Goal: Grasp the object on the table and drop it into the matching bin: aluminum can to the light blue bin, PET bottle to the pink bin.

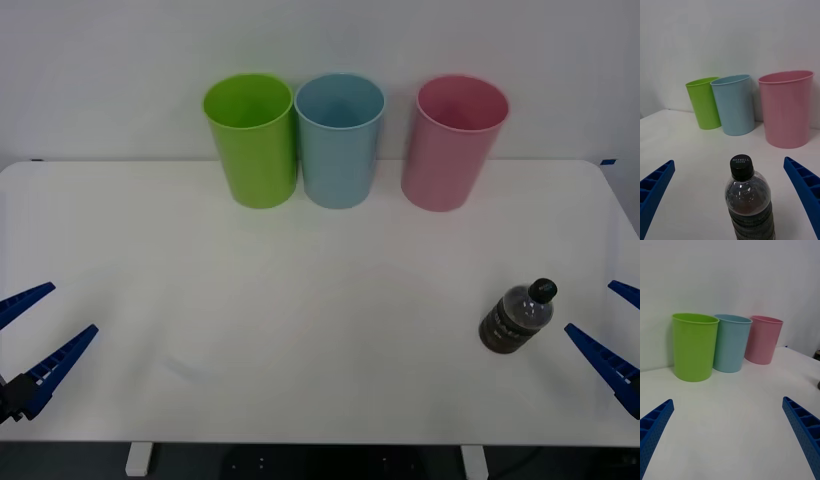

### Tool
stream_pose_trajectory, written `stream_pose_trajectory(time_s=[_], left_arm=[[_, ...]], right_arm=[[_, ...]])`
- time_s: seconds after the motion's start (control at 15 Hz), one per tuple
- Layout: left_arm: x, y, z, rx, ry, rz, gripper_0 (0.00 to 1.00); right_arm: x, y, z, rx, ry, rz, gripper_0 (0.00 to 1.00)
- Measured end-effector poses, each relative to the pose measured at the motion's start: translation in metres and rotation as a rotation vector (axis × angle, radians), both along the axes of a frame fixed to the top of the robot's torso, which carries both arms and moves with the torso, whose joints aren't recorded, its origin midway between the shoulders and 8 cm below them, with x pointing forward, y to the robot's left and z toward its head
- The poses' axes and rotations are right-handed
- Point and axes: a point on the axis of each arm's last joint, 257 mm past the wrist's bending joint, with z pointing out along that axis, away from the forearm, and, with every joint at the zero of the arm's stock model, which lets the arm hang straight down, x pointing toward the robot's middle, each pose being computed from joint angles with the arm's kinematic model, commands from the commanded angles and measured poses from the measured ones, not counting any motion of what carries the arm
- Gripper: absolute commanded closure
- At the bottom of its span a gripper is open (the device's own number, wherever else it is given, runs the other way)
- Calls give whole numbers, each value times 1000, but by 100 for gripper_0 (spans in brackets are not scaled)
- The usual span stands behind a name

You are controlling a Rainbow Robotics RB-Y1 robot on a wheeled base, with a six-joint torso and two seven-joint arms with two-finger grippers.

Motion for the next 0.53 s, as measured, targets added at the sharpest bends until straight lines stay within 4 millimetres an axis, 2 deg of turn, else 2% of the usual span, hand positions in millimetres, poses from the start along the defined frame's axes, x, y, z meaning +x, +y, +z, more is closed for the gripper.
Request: stream_pose_trajectory(time_s=[0.53], left_arm=[[0,0,0,0,0,0,0]], right_arm=[[2,-2,4,25,-12,-19,0]])
